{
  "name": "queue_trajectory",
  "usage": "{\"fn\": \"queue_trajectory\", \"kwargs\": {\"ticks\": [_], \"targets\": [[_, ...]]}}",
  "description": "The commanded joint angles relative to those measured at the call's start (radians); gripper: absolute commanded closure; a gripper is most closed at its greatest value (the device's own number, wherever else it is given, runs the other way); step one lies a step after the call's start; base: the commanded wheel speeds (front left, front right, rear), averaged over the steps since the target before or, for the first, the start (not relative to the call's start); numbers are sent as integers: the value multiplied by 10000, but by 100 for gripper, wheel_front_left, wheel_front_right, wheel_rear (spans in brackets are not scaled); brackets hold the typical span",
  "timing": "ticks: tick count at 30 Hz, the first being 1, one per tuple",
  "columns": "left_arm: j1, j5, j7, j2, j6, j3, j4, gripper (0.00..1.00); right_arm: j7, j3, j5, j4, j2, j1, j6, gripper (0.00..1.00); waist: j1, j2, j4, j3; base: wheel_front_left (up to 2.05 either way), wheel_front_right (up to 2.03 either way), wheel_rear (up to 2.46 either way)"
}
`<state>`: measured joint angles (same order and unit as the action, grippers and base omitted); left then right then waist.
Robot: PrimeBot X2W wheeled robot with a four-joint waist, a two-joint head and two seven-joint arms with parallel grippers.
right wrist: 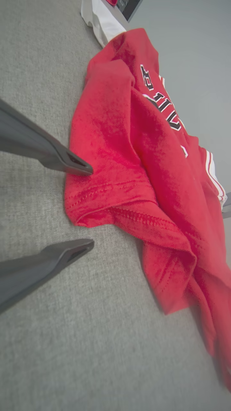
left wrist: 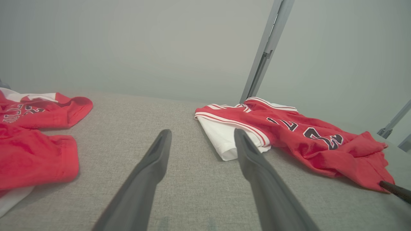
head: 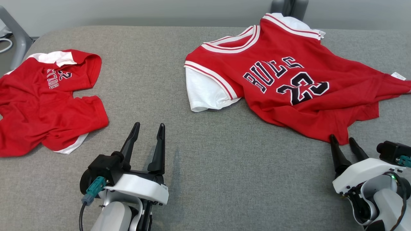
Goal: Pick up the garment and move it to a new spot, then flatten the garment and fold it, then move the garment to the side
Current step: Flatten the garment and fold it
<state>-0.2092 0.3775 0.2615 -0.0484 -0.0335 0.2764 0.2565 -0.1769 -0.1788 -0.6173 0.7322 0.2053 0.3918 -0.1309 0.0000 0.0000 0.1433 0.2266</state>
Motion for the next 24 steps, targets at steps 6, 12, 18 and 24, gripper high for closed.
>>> {"fn": "queue_trajectory", "kwargs": {"ticks": [6,12,18,24], "targets": [[-104,64,28,-36,-113,-55,-9,0,-278,-677,-526,125,224,250,3,100,0,0,-66,-82,0,0,0],[127,99,28,-35,-111,-175,-20,0,-605,-994,-863,-378,324,11,3,100,0,0,-510,-380,0,0,0],[244,75,28,-33,-85,-275,-69,0,-556,-907,-900,-1341,463,-292,3,100,0,0,-1083,-588,0,0,0],[376,116,28,-39,-63,-329,-64,0,742,-120,-560,-3148,600,-1146,3,100,0,0,-1779,-912,0,0,0]]}}
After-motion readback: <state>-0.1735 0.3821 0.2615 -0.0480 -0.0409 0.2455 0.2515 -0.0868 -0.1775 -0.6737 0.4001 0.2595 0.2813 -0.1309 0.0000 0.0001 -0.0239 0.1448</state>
